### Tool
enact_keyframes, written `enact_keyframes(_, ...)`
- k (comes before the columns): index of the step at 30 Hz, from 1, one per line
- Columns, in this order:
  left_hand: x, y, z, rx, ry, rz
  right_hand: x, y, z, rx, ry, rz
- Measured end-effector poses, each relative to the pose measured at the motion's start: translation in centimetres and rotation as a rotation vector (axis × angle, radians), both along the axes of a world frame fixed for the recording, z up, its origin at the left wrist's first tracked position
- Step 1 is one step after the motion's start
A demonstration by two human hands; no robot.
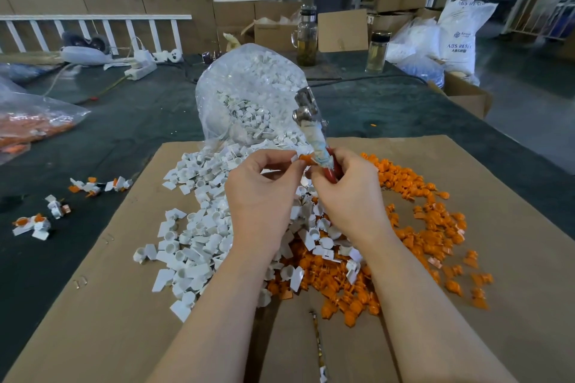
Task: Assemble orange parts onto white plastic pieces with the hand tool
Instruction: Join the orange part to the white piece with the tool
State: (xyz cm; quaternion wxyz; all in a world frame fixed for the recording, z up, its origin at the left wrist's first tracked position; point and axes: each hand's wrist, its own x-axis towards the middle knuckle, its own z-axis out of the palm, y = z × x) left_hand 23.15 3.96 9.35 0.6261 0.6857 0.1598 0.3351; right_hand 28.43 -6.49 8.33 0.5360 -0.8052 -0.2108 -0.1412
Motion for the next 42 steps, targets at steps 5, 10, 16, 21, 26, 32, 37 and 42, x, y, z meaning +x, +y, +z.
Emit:
enact_keyframes(5,0.1,0.6,0.0,-0.081,-0.001,-0.018,-0.2,-0.4,0.6,0.097,0.083,0.092)
enact_keyframes(10,0.2,1.1,0.1,-0.229,-0.072,-0.087,0.0,-1.0,0.8,0.086,0.137,0.133)
enact_keyframes(16,0.2,1.9,0.2,-0.348,-0.153,-0.119,0.3,-2.1,0.9,-0.064,0.239,0.26)
enact_keyframes(21,0.2,2.3,0.2,-0.319,-0.16,-0.106,0.2,-2.0,0.7,-0.164,0.204,0.259)
enact_keyframes(26,0.2,2.1,0.2,-0.281,-0.156,-0.115,0.2,-1.9,0.8,-0.156,0.195,0.24)
enact_keyframes(32,0.3,2.6,0.1,-0.37,-0.214,-0.134,0.2,-2.1,1.0,-0.288,0.238,0.342)
enact_keyframes(37,0.4,3.0,0.0,-0.346,-0.229,-0.138,0.2,-2.0,1.0,-0.35,0.242,0.371)
enact_keyframes(42,0.3,3.2,0.0,-0.34,-0.22,-0.15,0.0,-2.0,0.8,-0.358,0.182,0.356)
